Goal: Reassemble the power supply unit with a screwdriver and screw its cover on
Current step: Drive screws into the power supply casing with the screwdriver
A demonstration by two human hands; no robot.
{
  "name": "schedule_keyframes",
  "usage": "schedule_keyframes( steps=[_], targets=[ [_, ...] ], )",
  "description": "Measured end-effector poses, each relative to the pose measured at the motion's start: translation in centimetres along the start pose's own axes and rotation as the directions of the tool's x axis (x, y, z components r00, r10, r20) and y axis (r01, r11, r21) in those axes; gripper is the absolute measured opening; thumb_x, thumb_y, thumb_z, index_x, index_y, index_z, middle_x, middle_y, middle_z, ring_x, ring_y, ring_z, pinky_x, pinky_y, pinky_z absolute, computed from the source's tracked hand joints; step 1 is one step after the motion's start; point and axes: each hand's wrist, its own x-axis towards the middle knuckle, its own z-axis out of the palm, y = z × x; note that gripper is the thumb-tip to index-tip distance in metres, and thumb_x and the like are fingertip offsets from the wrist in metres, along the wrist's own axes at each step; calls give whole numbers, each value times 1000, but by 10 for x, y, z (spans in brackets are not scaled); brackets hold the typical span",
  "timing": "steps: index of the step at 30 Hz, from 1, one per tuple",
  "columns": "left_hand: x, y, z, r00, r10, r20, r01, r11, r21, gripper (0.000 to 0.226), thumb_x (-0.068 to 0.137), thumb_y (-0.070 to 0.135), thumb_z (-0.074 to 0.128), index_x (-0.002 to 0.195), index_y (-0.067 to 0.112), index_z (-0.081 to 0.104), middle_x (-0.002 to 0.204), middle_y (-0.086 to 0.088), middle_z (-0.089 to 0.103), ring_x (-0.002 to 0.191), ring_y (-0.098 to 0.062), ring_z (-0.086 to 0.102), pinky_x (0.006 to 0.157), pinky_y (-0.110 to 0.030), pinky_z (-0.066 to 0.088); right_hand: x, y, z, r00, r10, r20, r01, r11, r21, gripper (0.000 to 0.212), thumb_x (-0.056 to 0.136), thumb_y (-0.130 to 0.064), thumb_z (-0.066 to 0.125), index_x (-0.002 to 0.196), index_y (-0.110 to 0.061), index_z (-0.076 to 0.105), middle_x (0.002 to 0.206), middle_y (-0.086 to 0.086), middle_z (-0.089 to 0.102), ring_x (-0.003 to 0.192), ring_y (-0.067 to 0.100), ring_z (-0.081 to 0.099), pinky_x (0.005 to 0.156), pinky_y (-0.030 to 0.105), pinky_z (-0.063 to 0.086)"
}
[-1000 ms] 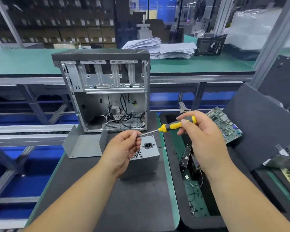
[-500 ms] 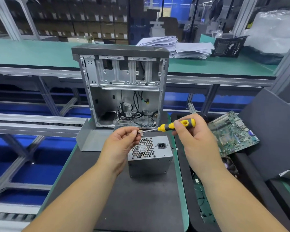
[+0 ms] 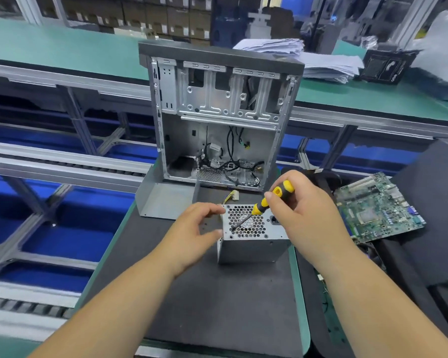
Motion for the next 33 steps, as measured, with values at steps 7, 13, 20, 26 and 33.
schedule_keyframes(
  steps=[7, 13, 20, 26, 33],
  targets=[
    [-2, -10, 12, 982, 180, 61, -188, 959, 211, 35, 76, 23, 80, 105, 35, 65, 111, 19, 54, 117, -6, 45, 102, -20, 34, 1, -4, 13, 997, -49, 55, 57, 987, -151, 16, 90, -37, 57, 83, -27, 47, 77, -15, 57, 63, 11, 49, 53, 33, 41],
    [2, -9, 18, 977, 212, 38, -215, 952, 216, 15, 81, 28, 77, 93, 33, 69, 101, 18, 55, 106, -6, 48, 96, -23, 39, 1, -9, 11, 995, -62, 77, 76, 977, -201, 16, 90, -38, 57, 84, -26, 48, 67, -7, 52, 63, 14, 48, 51, 31, 39],
    [7, -10, 20, 973, 232, 23, -230, 944, 238, 7, 83, 27, 75, 85, 29, 68, 96, 18, 58, 100, -4, 48, 91, -22, 41, 6, -25, 2, 966, -53, 254, 111, 969, -221, 11, 90, -30, 61, 90, -29, 50, 77, -6, 60, 74, 15, 55, 66, 39, 49],
    [10, -11, 17, 973, 230, 39, -232, 946, 228, 14, 81, 26, 77, 81, 34, 66, 94, 19, 58, 99, -6, 53, 91, -26, 43, 36, -48, 1, 953, 91, 289, 144, 704, -695, 42, 92, -57, 51, 69, -22, 44, 64, -6, 50, 61, 16, 46, 49, 28, 31],
    [13, -11, 17, 985, 172, -2, -170, 976, 137, 12, 78, 18, 80, 76, 22, 69, 89, 15, 61, 91, -3, 57, 86, -18, 44, 42, -62, 20, 922, 10, 387, 226, 798, -558, 24, 98, -44, 43, 91, -21, 42, 76, -6, 47, 67, 17, 48, 54, 32, 31]
  ],
)
